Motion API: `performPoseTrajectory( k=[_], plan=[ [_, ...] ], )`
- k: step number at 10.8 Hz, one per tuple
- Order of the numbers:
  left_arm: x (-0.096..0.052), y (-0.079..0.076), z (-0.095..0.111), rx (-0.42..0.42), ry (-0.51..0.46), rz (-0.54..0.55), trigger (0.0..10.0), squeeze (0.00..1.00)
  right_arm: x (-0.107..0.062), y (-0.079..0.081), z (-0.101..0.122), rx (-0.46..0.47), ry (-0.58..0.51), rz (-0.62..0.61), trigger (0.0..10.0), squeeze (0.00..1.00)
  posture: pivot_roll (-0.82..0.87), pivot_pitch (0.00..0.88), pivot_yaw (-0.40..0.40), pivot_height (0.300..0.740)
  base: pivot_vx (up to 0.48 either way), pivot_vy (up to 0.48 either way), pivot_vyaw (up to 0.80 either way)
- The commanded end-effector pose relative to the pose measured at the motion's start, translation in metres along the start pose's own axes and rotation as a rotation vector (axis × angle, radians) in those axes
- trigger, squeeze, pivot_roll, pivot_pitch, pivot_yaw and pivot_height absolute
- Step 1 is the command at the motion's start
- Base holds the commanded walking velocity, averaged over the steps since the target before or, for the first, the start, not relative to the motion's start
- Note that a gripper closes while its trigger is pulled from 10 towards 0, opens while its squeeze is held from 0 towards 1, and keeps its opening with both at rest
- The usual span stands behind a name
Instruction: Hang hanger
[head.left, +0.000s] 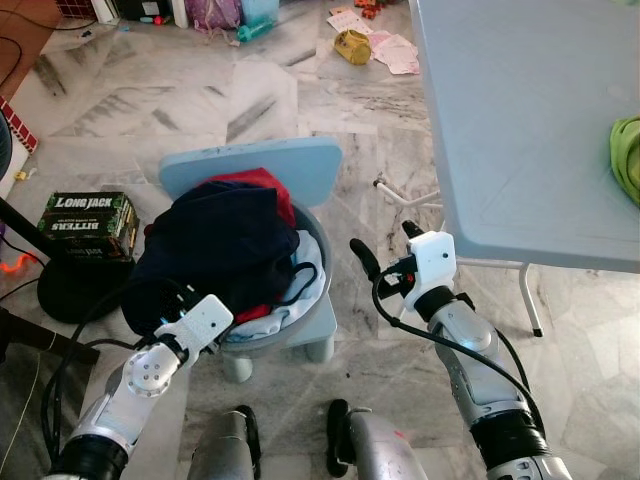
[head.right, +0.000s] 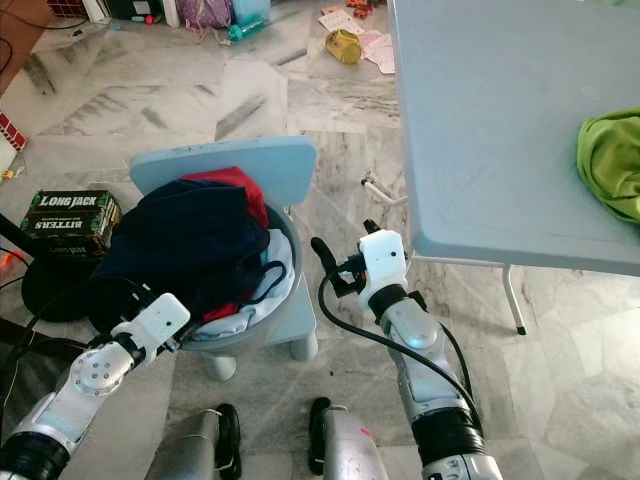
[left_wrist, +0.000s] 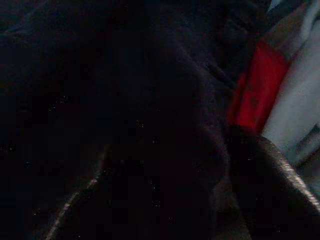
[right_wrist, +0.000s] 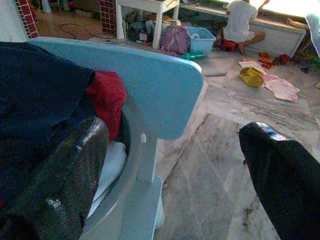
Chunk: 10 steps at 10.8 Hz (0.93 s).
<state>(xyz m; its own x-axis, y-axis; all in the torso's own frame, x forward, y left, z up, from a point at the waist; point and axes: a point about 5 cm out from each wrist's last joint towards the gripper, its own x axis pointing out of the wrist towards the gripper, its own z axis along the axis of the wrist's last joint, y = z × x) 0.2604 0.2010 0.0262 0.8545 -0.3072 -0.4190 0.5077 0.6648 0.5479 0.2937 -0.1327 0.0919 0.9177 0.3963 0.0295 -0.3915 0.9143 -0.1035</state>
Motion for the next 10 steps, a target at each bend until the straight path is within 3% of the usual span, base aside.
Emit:
performPoseTrajectory(
  k=[1, 5, 6, 7, 10],
  plan=[
    [-0.002, -0.004, -0.005, -0.015, 0.008, -0.014, 0.0, 0.0, -0.002, 0.002, -0.001, -0.009, 0.01, 0.016, 10.0, 0.0, 0.07, 0.193, -0.097, 0.74, 0.0, 0.0, 0.0],
    [-0.003, -0.007, -0.004, -0.024, -0.007, -0.021, 0.0, 0.0, -0.001, -0.005, -0.002, 0.041, 0.017, -0.051, 10.0, 0.0, 0.07, 0.194, -0.098, 0.74, 0.0, 0.0, 0.0],
    [-0.002, -0.003, -0.001, -0.065, -0.029, 0.02, 0.0, 0.0, -0.001, -0.005, -0.001, 0.028, 0.016, -0.043, 10.0, 0.0, 0.08, 0.194, -0.104, 0.74, 0.0, 0.0, 0.0],
    [-0.001, 0.002, 0.004, -0.172, -0.072, 0.083, 0.0, 0.0, 0.0, -0.006, -0.001, 0.017, 0.019, -0.047, 10.0, 0.0, 0.08, 0.193, -0.106, 0.74, 0.0, 0.0, 0.0],
    [-0.001, 0.014, 0.008, -0.236, -0.103, 0.148, 0.0, 0.0, 0.001, -0.008, -0.002, 0.011, 0.024, -0.072, 10.0, 0.0, 0.08, 0.193, -0.108, 0.74, 0.0, 0.0, 0.0]
  ],
)
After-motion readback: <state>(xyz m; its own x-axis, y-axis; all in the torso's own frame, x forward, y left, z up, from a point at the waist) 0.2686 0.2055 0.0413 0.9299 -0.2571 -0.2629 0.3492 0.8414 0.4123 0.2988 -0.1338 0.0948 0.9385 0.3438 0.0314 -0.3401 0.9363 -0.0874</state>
